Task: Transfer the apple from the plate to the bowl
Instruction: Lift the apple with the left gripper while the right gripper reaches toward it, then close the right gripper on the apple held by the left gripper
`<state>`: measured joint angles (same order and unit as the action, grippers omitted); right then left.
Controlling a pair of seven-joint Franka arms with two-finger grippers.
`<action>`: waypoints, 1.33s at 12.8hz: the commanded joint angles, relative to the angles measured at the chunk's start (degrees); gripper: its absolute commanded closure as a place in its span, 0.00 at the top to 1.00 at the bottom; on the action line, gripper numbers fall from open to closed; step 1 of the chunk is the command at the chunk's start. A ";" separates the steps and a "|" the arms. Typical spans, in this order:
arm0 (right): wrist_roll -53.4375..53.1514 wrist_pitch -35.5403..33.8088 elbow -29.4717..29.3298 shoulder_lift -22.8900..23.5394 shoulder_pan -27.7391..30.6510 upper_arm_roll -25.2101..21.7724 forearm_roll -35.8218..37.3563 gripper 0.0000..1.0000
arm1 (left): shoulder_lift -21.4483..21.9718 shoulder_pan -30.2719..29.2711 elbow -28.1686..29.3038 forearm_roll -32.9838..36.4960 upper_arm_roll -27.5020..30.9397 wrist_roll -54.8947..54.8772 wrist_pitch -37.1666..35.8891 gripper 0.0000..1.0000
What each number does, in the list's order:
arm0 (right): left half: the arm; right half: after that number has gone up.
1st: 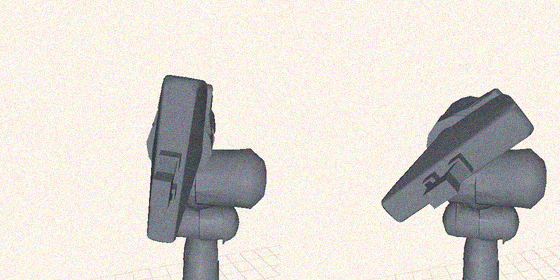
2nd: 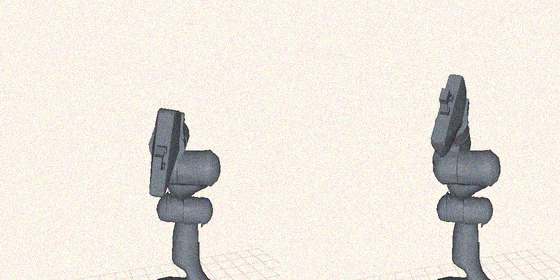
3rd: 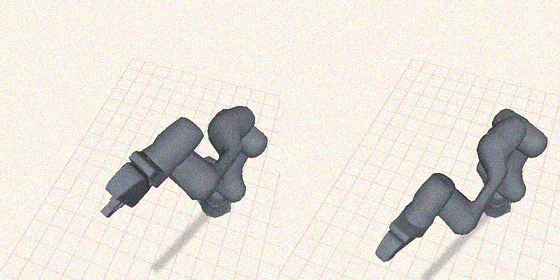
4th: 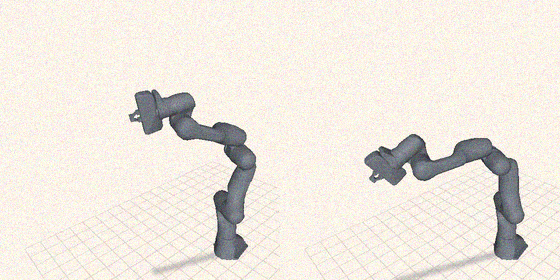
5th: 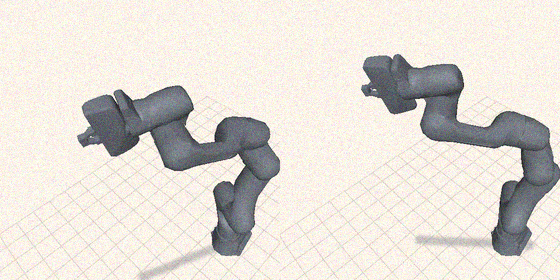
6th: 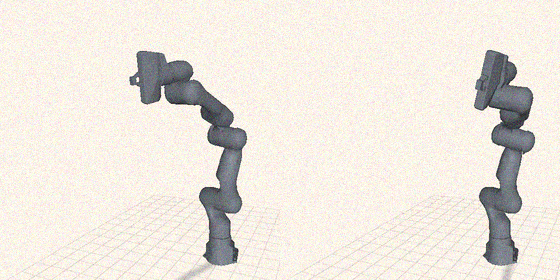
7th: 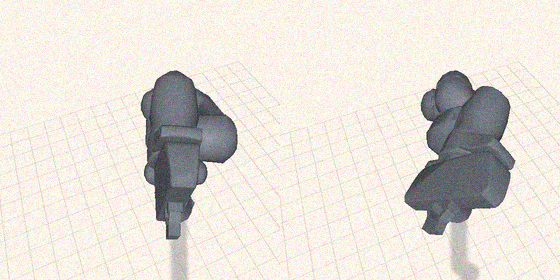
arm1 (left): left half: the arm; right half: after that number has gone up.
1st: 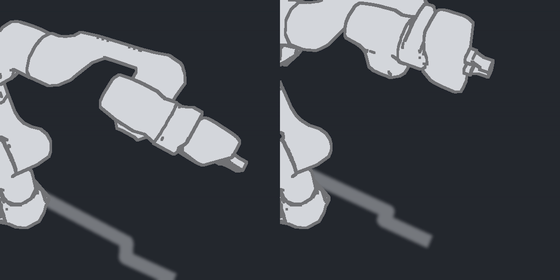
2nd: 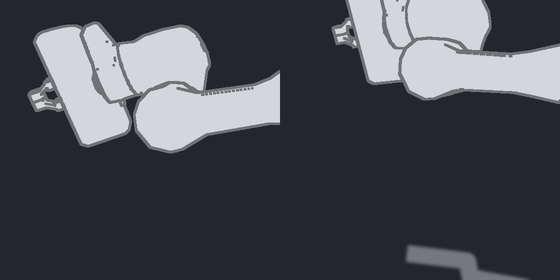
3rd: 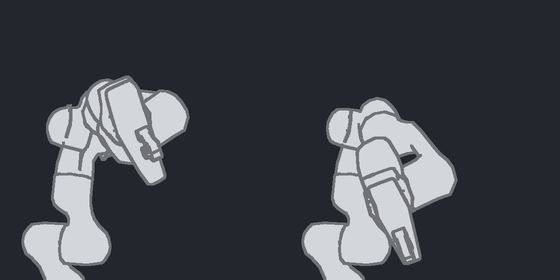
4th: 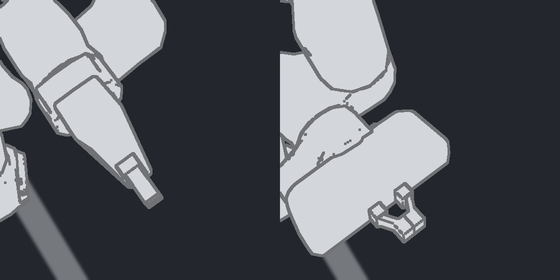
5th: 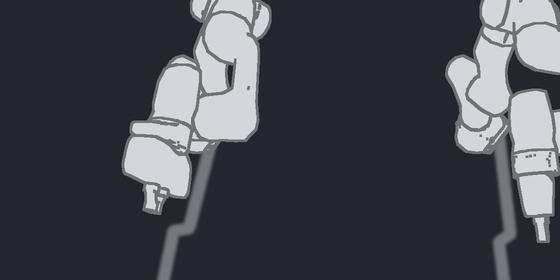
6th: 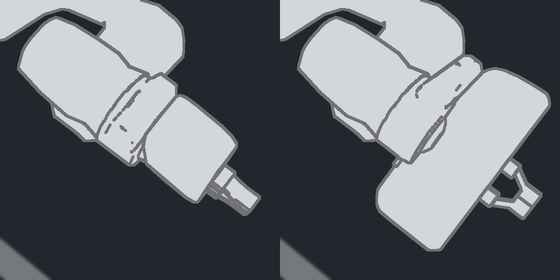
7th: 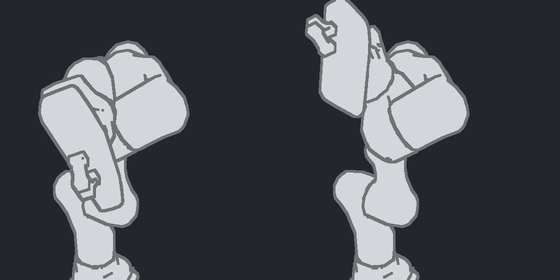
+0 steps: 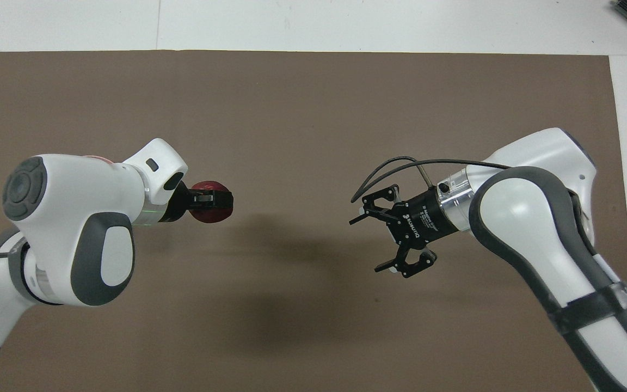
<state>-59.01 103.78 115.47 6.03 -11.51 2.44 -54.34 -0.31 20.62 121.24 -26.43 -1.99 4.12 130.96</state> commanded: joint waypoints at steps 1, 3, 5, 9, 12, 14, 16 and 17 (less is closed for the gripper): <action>-7.32 5.79 3.09 -0.06 -2.37 -0.15 -7.60 0.99 | 0.57 3.89 -0.83 -1.43 -0.12 5.79 -0.97 0.00; -8.49 10.20 4.41 0.82 -4.75 -0.06 -12.34 0.98 | 0.66 6.00 -0.74 -3.26 -0.47 9.22 -0.79 0.00; -8.49 12.75 4.41 2.05 -5.54 -0.06 -16.32 0.98 | 0.58 7.50 -0.83 -4.50 -2.31 11.42 0.08 0.00; -8.41 15.66 4.41 3.29 -5.63 -0.15 -22.64 1.00 | 0.66 7.42 -0.83 -9.41 -4.77 12.23 0.44 0.00; -5.79 16.28 4.59 3.29 -5.63 -0.06 -22.74 1.00 | -0.21 7.42 -0.92 -11.89 -5.92 12.31 5.08 0.00; -0.69 15.58 5.55 2.76 -5.63 -0.06 -22.74 1.00 | -0.57 7.42 -1.70 -11.71 -6.01 12.23 6.06 0.00; 3.87 13.74 6.08 2.32 -5.63 -0.06 -22.74 1.00 | -2.23 7.42 -3.19 -11.80 -6.18 12.31 6.94 0.00; 6.25 12.77 6.26 2.15 -5.63 -0.06 -22.83 1.00 | -2.33 7.42 -3.38 -11.89 -6.88 12.40 6.94 0.00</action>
<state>-57.71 117.86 120.08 9.55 -17.12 2.44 -75.45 -1.15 27.52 119.75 -37.30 -8.23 15.78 136.76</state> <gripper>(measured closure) 0.000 0.220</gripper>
